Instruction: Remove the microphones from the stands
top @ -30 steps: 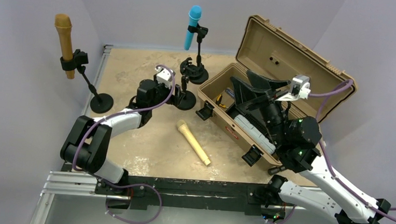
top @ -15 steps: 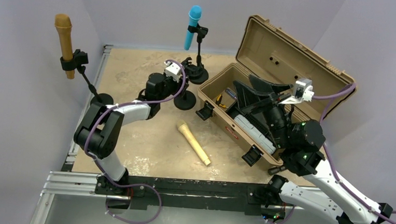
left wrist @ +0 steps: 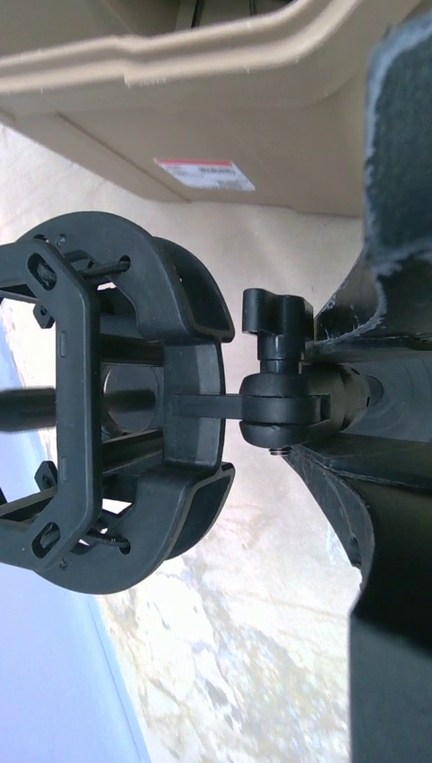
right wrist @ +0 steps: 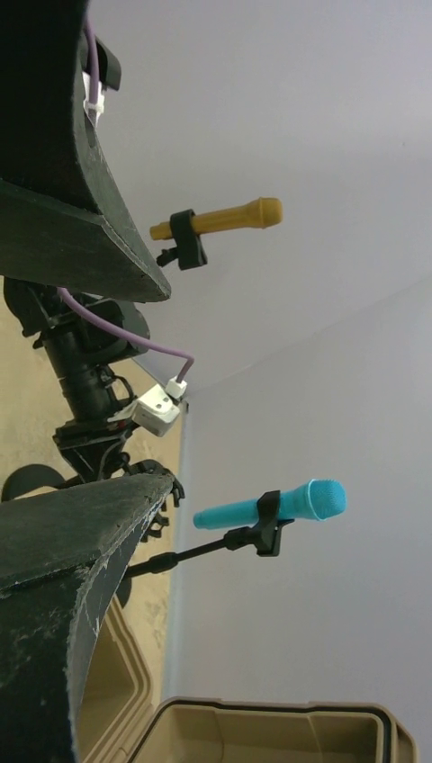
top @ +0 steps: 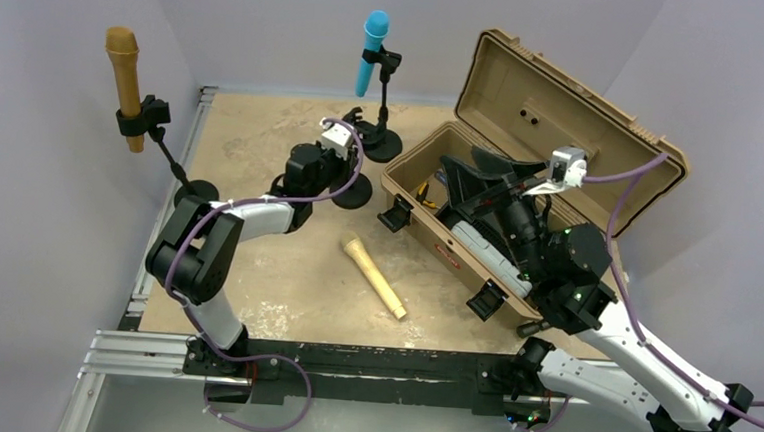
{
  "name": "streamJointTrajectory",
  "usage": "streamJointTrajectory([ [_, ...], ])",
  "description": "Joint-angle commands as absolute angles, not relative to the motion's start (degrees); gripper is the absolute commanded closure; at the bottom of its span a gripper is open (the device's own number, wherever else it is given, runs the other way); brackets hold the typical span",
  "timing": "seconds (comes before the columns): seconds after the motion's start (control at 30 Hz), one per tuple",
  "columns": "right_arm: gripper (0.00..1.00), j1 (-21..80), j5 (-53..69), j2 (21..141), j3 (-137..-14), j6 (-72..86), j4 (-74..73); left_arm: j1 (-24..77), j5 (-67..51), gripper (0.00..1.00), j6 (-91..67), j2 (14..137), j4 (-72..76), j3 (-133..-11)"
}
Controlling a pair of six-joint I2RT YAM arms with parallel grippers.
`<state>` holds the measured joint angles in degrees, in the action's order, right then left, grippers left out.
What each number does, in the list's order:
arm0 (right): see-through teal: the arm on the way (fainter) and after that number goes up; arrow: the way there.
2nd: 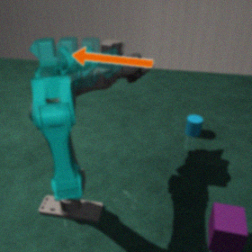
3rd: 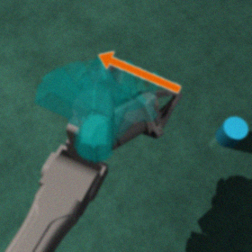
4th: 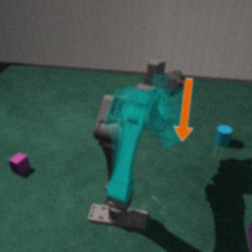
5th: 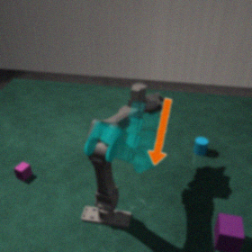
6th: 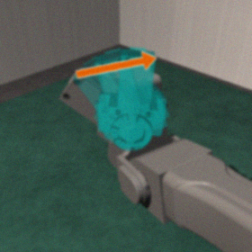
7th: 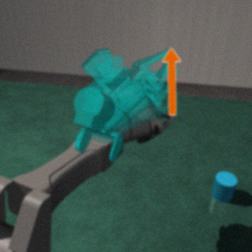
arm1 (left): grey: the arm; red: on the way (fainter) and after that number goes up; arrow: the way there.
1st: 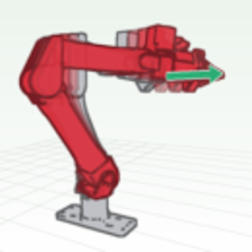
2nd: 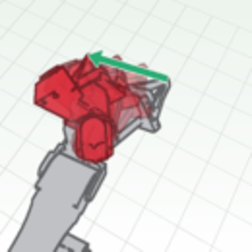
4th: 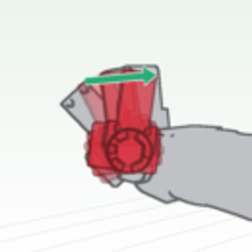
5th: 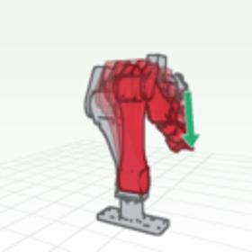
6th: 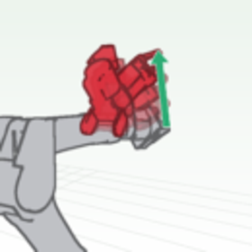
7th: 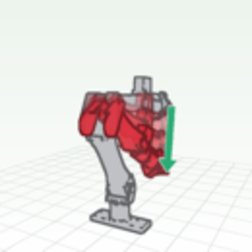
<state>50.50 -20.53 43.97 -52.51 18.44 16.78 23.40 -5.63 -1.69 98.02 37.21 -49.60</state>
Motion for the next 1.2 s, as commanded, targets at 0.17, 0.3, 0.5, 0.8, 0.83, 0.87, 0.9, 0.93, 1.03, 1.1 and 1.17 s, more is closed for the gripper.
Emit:
streamJointTrajectory([
  [0.17,0.31,50.47,-21.48,45.87,-51.57,18.77,18.71,20.22,7.94,0.97,1.34,96.77,41.87,-50.28],
  [0.3,0.31,50.45,-21.89,46.39,-51.96,19.04,17.78,15.99,9.96,0.97,-5.18,98.20,35.78,-56.02],
  [0.5,0.31,50.47,-21.91,46.35,-51.81,19.83,17.22,11.87,10.31,0.96,-8.34,104.14,33.23,-64.72],
  [0.8,0.31,50.45,-22.23,47.93,-52.66,21.71,16.38,10.94,14.49,0.79,-4.23,111.01,31.06,-74.42],
  [0.83,0.31,50.45,-22.18,48.55,-52.71,21.65,16.68,10.90,15.14,0.72,-4.67,110.87,31.18,-74.11],
  [0.87,0.31,50.45,-22.19,49.44,-52.92,21.56,16.89,10.86,15.42,0.66,-5.02,110.57,31.35,-73.50],
  [0.9,0.31,50.45,-22.20,50.54,-53.30,21.49,17.03,10.82,15.53,0.57,-5.34,110.18,31.45,-72.84],
  [0.93,0.31,50.45,-22.29,51.67,-53.82,21.50,17.05,10.81,15.70,0.50,-5.73,109.55,31.35,-72.25],
  [1.03,0.31,50.45,-23.07,54.92,-55.44,21.25,17.32,10.81,15.27,0.32,-9.05,106.99,29.27,-70.65],
  [1.1,0.31,50.45,-22.99,56.73,-56.42,20.38,18.26,10.81,13.82,0.26,-12.35,104.80,26.42,-69.99],
  [1.17,0.31,50.45,-23.07,58.68,-58.02,19.65,19.22,10.88,13.03,0.20,-16.81,102.20,22.03,-69.68],
])
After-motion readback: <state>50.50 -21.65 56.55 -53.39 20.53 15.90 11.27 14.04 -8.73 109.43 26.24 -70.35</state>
